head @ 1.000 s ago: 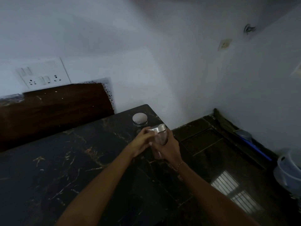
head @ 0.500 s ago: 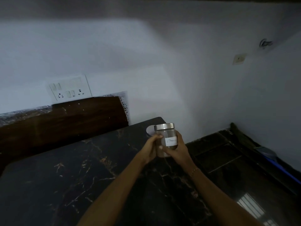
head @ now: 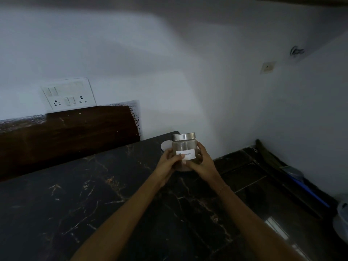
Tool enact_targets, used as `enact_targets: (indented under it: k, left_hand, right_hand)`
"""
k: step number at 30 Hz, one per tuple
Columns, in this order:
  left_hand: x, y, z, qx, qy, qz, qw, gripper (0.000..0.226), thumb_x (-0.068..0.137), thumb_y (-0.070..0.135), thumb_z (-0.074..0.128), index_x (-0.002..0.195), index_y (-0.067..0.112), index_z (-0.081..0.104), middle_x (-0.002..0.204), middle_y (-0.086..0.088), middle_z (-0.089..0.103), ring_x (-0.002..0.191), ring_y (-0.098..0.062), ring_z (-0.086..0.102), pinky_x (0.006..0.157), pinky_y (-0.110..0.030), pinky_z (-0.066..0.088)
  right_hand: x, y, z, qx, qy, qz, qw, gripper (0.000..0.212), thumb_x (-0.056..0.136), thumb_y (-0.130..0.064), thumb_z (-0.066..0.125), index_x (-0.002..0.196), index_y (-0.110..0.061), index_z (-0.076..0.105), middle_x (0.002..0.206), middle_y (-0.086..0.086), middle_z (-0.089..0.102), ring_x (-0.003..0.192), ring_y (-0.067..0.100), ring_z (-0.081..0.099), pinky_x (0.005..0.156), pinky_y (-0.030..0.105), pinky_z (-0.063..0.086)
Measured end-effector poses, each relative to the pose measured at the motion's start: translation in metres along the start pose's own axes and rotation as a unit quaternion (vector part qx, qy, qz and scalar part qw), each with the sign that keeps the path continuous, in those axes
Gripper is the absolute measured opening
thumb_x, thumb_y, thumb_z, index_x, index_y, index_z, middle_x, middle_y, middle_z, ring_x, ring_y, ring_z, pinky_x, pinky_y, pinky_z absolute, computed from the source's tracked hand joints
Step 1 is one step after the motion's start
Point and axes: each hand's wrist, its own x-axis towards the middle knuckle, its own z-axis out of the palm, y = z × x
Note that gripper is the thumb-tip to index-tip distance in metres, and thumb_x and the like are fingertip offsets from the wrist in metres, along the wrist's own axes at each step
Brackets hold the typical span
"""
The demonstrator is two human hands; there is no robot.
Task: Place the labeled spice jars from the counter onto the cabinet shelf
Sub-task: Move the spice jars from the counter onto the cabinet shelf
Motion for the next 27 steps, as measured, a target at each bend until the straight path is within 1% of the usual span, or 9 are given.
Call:
enact_targets:
  k: [3, 5, 7, 10, 16, 21, 23, 25, 27]
  left_hand:
    - [-0.001, 0.011, -0.012, -0.02, -0.027, -0.013, 0.999, 0.045, 0.087, 0.006, 0.053, 0.131, 0.011, 0.044, 0.125, -0.012, 0.056, 0.114, -0.027, 0.056, 0.088, -0.037, 0.052]
    - [-0.003, 0.023, -0.021, -0.027, -0.064, -0.015, 0.997, 0.039, 0.091, 0.007, 0.044, 0.129, 0.013, 0.047, 0.125, -0.011, 0.057, 0.114, -0.025, 0.056, 0.085, -0.033, 0.053]
    - [-0.005, 0.037, -0.029, 0.02, -0.08, 0.003, 0.997, 0.037, 0.092, 0.009, 0.042, 0.127, 0.019, 0.047, 0.125, -0.008, 0.057, 0.112, -0.021, 0.057, 0.08, -0.026, 0.054]
    - [-0.008, 0.059, -0.037, 0.054, -0.054, 0.052, 0.996, 0.036, 0.092, 0.01, 0.047, 0.127, 0.017, 0.048, 0.119, -0.006, 0.059, 0.108, -0.019, 0.059, 0.076, -0.023, 0.055]
    - [-0.006, 0.113, -0.056, 0.114, 0.023, 0.146, 0.982, 0.034, 0.089, 0.01, 0.054, 0.123, 0.004, 0.054, 0.122, -0.016, 0.057, 0.115, -0.026, 0.055, 0.097, -0.038, 0.048]
    - [-0.007, 0.171, -0.064, 0.156, 0.056, 0.224, 0.96, 0.034, 0.088, 0.011, 0.059, 0.122, 0.012, 0.059, 0.121, -0.01, 0.063, 0.114, -0.022, 0.059, 0.098, -0.039, 0.049]
    - [-0.007, 0.198, -0.069, 0.152, 0.063, 0.252, 0.954, 0.032, 0.088, 0.011, 0.06, 0.12, 0.013, 0.061, 0.119, -0.008, 0.065, 0.11, -0.019, 0.061, 0.095, -0.035, 0.051]
    - [-0.007, 0.229, -0.071, 0.155, 0.07, 0.281, 0.945, 0.027, 0.087, 0.011, 0.061, 0.113, 0.017, 0.063, 0.115, -0.004, 0.067, 0.105, -0.013, 0.063, 0.086, -0.024, 0.054]
    - [-0.008, 0.261, -0.069, 0.163, 0.079, 0.315, 0.931, 0.025, 0.087, 0.01, 0.061, 0.11, 0.019, 0.063, 0.11, -0.002, 0.067, 0.099, -0.008, 0.064, 0.076, -0.014, 0.053]
  right_hand:
    - [0.007, -0.01, -0.007, 0.017, -0.033, 0.025, 0.999, 0.067, 0.079, -0.019, 0.072, 0.137, -0.021, 0.04, 0.137, 0.002, 0.051, 0.122, 0.018, 0.052, 0.088, 0.02, 0.05]
    - [0.014, -0.022, -0.009, 0.007, -0.053, 0.021, 0.998, 0.068, 0.077, -0.019, 0.074, 0.137, -0.021, 0.042, 0.135, 0.0, 0.053, 0.115, 0.01, 0.054, 0.08, 0.012, 0.051]
    - [0.021, -0.035, -0.005, -0.01, -0.067, 0.006, 0.998, 0.068, 0.076, -0.019, 0.075, 0.136, -0.021, 0.043, 0.134, -0.002, 0.054, 0.11, 0.005, 0.053, 0.076, 0.007, 0.049]
    - [0.033, -0.057, 0.007, -0.009, -0.071, -0.007, 0.997, 0.061, 0.08, -0.021, 0.07, 0.135, -0.019, 0.043, 0.132, -0.001, 0.054, 0.109, 0.008, 0.053, 0.079, 0.012, 0.05]
    - [0.06, -0.113, 0.022, 0.011, -0.095, -0.039, 0.995, 0.049, 0.088, -0.017, 0.061, 0.134, -0.018, 0.045, 0.131, 0.005, 0.056, 0.115, 0.019, 0.055, 0.081, 0.019, 0.053]
    - [0.088, -0.164, 0.035, 0.015, -0.095, -0.079, 0.992, 0.055, 0.086, -0.014, 0.063, 0.138, -0.016, 0.043, 0.135, 0.006, 0.054, 0.124, 0.023, 0.052, 0.103, 0.04, 0.046]
    - [0.1, -0.188, 0.043, 0.004, -0.097, -0.109, 0.989, 0.055, 0.087, -0.018, 0.063, 0.138, -0.018, 0.042, 0.137, 0.004, 0.052, 0.124, 0.021, 0.051, 0.103, 0.038, 0.046]
    - [0.114, -0.213, 0.048, -0.008, -0.087, -0.14, 0.986, 0.054, 0.088, -0.022, 0.062, 0.138, -0.02, 0.042, 0.138, 0.002, 0.049, 0.124, 0.019, 0.049, 0.101, 0.034, 0.046]
    - [0.126, -0.241, 0.052, -0.009, -0.071, -0.176, 0.982, 0.054, 0.087, -0.02, 0.063, 0.138, -0.017, 0.044, 0.138, 0.004, 0.05, 0.123, 0.021, 0.05, 0.103, 0.039, 0.046]
